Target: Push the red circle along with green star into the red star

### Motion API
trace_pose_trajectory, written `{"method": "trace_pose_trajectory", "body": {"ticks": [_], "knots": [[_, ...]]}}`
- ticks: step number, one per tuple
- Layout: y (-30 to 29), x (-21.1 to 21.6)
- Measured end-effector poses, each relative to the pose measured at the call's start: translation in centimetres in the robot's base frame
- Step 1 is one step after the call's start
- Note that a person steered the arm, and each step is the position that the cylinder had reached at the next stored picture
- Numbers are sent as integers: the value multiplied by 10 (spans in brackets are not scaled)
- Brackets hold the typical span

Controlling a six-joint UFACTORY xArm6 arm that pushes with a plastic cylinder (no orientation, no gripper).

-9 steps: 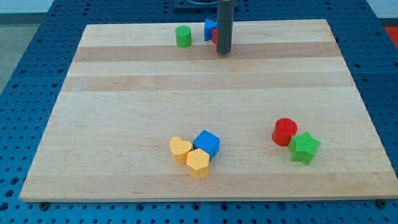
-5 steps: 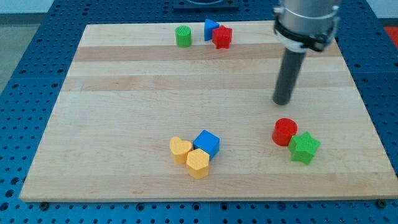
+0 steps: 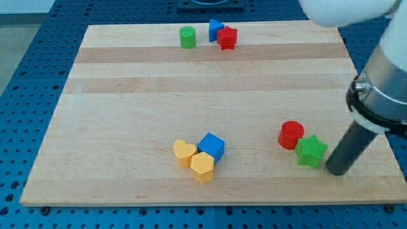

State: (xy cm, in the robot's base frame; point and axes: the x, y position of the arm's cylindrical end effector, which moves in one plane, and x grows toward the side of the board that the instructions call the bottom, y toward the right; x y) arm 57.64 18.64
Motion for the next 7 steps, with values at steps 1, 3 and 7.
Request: {"method": "trace_pose_trajectory", "body": {"ticks": [1, 3, 7], "knots": [[-18, -3], [-52, -13], [-71, -69]]}}
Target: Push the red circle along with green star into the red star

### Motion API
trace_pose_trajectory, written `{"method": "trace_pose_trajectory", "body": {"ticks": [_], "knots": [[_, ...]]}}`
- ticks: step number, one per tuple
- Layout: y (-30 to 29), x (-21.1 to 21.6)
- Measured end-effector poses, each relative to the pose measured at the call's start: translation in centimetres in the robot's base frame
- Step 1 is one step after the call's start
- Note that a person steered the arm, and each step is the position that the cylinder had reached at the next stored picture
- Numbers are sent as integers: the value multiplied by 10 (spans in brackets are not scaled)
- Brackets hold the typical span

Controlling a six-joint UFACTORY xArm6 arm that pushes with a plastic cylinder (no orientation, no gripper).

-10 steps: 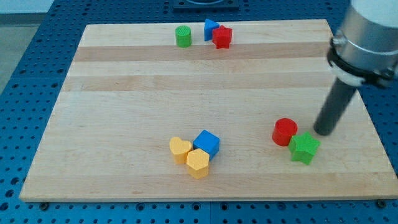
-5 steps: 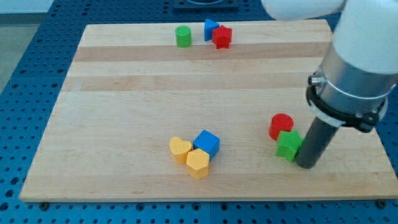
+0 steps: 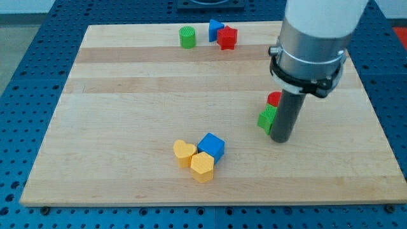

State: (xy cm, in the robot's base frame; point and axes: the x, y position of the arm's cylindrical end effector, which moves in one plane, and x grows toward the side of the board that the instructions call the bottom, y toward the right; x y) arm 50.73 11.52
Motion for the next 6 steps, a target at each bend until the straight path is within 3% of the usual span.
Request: {"method": "trace_pose_trajectory", "body": {"ticks": [6], "knots": [[0, -126]]}}
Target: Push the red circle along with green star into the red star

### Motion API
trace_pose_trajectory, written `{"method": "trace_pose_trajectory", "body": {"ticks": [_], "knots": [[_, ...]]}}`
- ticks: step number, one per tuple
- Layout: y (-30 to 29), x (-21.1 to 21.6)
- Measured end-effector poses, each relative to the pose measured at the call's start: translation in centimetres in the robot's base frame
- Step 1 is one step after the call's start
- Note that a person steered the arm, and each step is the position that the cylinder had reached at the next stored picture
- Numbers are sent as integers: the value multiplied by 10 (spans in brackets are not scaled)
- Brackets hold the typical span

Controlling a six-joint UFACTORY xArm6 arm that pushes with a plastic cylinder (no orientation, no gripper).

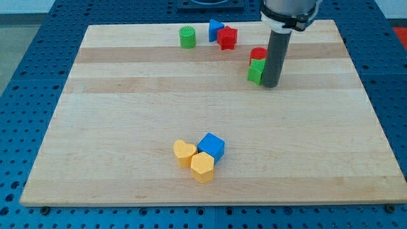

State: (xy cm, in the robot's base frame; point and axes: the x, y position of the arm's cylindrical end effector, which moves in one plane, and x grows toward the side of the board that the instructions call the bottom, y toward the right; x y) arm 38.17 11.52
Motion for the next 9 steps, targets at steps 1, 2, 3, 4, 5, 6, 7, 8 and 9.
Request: {"method": "trace_pose_trajectory", "body": {"ticks": [1, 2, 3, 4, 5, 6, 7, 8, 9], "knots": [[0, -18], [-6, -32], [-22, -37], [-38, -37], [-55, -38], [-69, -43], [-83, -48], [-91, -58], [-92, -73]]}}
